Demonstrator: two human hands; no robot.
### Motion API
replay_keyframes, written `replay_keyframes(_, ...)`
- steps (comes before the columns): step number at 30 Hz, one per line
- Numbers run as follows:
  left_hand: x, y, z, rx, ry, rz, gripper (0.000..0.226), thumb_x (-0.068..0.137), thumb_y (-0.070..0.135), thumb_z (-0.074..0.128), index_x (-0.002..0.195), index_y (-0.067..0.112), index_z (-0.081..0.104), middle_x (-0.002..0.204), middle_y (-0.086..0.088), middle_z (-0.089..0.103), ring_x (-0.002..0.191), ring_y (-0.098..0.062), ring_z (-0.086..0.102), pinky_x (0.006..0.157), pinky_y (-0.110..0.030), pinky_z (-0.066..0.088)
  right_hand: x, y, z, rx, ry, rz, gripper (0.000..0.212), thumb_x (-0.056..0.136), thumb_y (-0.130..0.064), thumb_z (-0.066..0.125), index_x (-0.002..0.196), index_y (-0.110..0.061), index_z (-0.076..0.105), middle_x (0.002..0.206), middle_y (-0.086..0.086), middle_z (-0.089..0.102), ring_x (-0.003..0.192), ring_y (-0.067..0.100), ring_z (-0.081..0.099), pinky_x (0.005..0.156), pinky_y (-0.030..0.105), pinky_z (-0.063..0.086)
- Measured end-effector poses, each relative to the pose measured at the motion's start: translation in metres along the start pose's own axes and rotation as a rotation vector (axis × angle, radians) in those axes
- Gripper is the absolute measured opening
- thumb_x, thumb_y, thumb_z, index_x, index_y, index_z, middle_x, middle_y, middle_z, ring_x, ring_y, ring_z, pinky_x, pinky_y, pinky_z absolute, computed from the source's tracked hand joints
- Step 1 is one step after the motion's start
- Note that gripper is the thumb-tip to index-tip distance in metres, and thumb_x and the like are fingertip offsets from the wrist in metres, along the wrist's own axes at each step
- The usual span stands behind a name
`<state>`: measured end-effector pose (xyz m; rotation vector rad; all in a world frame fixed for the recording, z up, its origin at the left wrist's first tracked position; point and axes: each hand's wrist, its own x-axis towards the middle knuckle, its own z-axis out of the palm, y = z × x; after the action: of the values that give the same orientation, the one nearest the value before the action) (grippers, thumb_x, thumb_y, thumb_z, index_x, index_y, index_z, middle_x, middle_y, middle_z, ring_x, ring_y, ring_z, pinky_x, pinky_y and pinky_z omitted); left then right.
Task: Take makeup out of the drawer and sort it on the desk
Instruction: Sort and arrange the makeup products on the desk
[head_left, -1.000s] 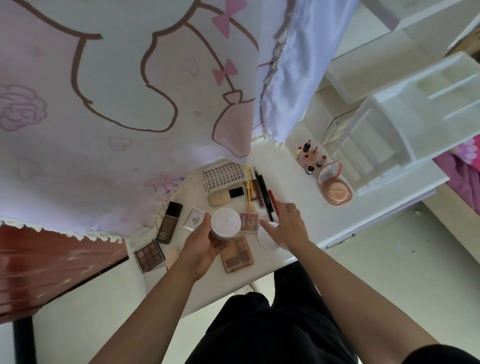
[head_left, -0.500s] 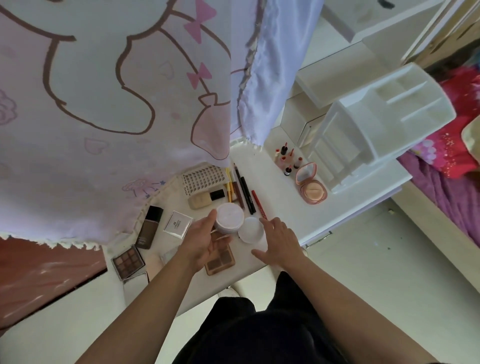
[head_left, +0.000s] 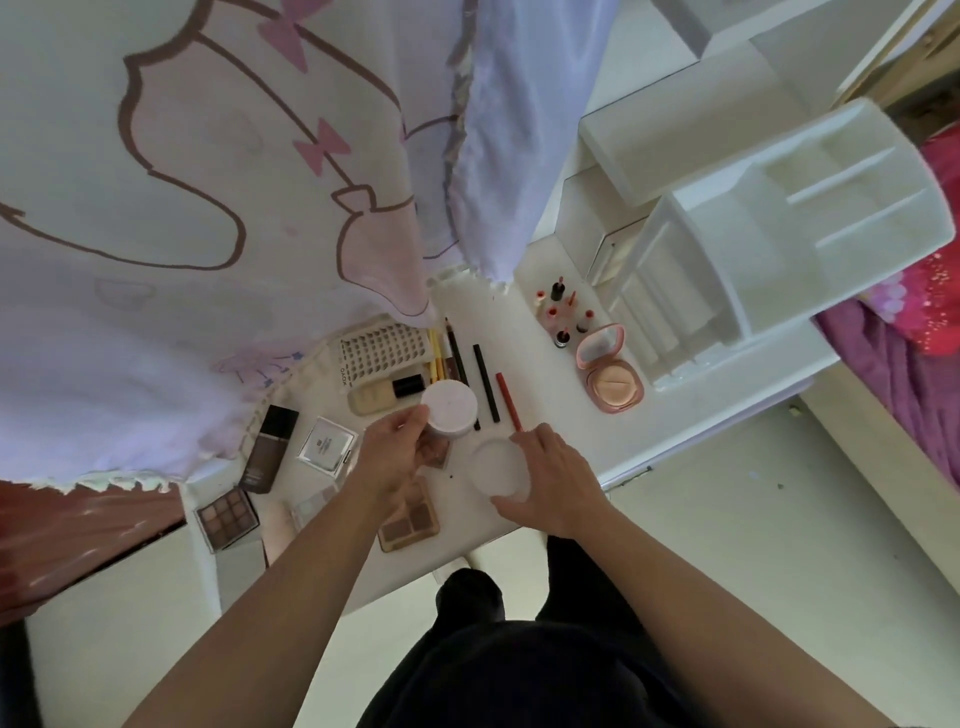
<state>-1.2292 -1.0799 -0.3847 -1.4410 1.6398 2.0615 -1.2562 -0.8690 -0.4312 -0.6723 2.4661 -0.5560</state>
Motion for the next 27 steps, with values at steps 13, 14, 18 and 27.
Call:
replay_keyframes(13,0.052,-0.012,0.138,0.146,-0.187,-0.113,0.023,0.096,0.022,0.063,0.114,0.007,0.065,0.108,-0.009,0.066,0.096,-0.02,0.064,0.068,-0.027,0.055,-0.01,0.083,-0.04,0.065,0.045,0.319,0.086,0.073,-0.052,0.075,0.146,-0.025,0.037,0.127,0.004,0.046,0.116,0.027,0.054,0.091,0.038,0.049)
replay_keyframes(14,0.056,-0.014,0.14,0.175,-0.154,-0.107,0.023,0.096,0.023,0.064,0.112,0.008,0.066,0.108,-0.009,0.067,0.098,-0.021,0.064,0.067,-0.028,0.053,-0.009,0.084,-0.039,0.073,0.041,0.312,0.086,0.074,-0.051,0.075,0.147,-0.026,0.036,0.129,0.004,0.046,0.116,0.027,0.054,0.092,0.038,0.049)
replay_keyframes(18,0.064,-0.015,0.14,0.311,-0.034,-0.038,0.026,0.096,0.028,0.061,0.111,0.008,0.067,0.103,-0.007,0.067,0.089,-0.02,0.063,0.068,-0.032,0.056,-0.001,0.083,-0.037,0.096,0.05,0.268,0.083,0.075,-0.051,0.073,0.146,-0.026,0.036,0.14,0.002,0.042,0.119,0.028,0.054,0.09,0.04,0.05)
replay_keyframes(27,0.061,-0.014,0.127,0.644,0.082,0.143,0.029,0.098,0.026,0.057,0.121,0.011,0.066,0.111,0.0,0.066,0.096,-0.015,0.057,0.083,-0.026,0.042,0.008,0.08,-0.035,0.09,0.042,0.26,0.083,0.079,-0.053,0.071,0.148,-0.026,0.033,0.148,0.0,0.041,0.121,0.029,0.056,0.09,0.044,0.052)
